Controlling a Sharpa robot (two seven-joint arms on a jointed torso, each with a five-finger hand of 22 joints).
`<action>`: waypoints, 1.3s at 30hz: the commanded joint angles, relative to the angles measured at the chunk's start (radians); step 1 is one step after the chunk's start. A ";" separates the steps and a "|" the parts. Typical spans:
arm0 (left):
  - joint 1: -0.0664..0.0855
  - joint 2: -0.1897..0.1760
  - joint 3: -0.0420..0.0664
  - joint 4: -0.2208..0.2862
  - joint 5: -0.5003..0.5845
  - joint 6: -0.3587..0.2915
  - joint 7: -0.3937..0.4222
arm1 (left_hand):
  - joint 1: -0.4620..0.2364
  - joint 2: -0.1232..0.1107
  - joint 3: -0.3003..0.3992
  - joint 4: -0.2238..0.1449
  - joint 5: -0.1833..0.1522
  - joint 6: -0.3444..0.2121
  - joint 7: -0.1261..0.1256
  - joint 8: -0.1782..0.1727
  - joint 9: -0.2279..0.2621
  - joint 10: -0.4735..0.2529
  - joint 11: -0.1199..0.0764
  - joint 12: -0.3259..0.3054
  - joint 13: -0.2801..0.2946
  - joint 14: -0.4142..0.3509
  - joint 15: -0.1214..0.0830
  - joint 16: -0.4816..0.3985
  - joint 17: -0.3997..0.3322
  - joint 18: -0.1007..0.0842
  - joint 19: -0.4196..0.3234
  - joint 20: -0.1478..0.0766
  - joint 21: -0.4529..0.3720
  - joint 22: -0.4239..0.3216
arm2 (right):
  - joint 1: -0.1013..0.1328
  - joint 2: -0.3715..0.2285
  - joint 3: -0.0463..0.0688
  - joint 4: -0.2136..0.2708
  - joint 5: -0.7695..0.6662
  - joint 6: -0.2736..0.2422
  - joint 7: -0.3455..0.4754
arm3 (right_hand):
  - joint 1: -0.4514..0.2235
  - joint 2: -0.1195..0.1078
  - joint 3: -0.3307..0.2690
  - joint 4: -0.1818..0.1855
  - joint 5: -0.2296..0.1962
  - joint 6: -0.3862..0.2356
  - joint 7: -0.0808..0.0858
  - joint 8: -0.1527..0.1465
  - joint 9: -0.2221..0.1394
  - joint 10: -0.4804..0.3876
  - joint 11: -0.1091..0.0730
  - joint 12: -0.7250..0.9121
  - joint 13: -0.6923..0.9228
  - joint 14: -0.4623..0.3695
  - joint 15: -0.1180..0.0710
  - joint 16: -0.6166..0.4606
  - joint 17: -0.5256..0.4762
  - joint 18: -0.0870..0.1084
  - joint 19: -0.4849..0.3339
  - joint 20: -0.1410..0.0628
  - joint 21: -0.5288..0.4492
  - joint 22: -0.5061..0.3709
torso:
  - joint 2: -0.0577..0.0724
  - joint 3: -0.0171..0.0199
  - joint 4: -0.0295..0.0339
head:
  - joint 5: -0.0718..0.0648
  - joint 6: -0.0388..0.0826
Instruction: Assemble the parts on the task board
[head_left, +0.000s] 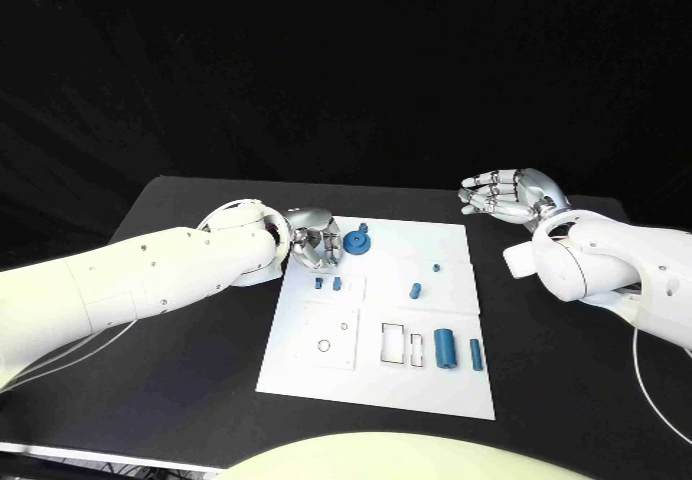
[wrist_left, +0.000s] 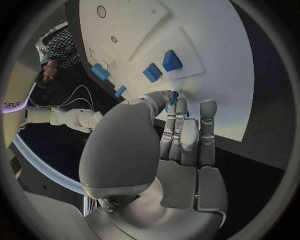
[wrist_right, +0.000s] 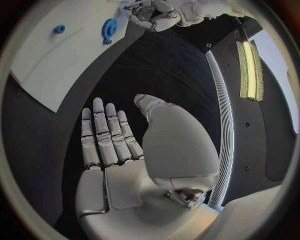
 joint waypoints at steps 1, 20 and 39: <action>0.000 0.004 0.000 0.000 0.001 0.027 -0.002 | -0.012 0.002 0.003 0.001 -0.003 0.008 -0.002 -0.007 0.001 0.009 -0.002 -0.004 0.001 0.006 0.001 0.004 0.003 -0.004 0.007 -0.002 0.005 0.002 | 0.000 0.000 0.000 0.002 -0.003 0.013 0.010 | 0.002 0.007 -0.005 0.001 0.001 0.010 0.085 0.001 -0.002 0.003 0.000 0.006 -0.002 0.008 -0.001 -0.004 -0.001 0.010 -0.004 0.001 0.002 -0.001 | 0.000 -0.0004 0.0000 | -0.001 0.000; 0.000 0.017 -0.008 -0.013 0.003 0.046 -0.004 | -0.019 -0.001 -0.003 -0.002 -0.009 0.022 -0.007 -0.007 0.007 0.025 -0.008 -0.005 0.005 0.015 -0.004 0.011 0.014 -0.006 0.018 -0.004 0.011 0.011 | 0.000 0.000 0.000 0.002 -0.003 0.014 0.011 | 0.004 0.007 -0.005 0.000 0.001 0.010 0.085 0.001 -0.002 0.003 0.000 0.006 -0.002 0.009 -0.002 -0.005 -0.003 0.010 -0.002 0.001 0.002 -0.003 | 0.000 0.0002 -0.0001 | -0.002 -0.001; 0.000 0.016 -0.010 -0.017 0.000 0.061 -0.011 | -0.021 -0.002 -0.012 -0.013 -0.011 0.031 -0.013 -0.009 0.015 0.034 -0.015 -0.004 0.013 0.013 -0.011 0.012 0.007 -0.005 0.013 -0.009 0.004 0.003 | 0.000 -0.002 0.000 0.002 -0.003 0.014 0.011 | 0.004 0.008 -0.005 0.000 0.001 0.010 0.085 0.001 -0.003 0.003 0.000 0.006 -0.002 0.010 -0.002 -0.005 -0.003 0.010 -0.002 0.001 0.002 -0.004 | 0.000 -0.0001 0.0001 | -0.002 0.001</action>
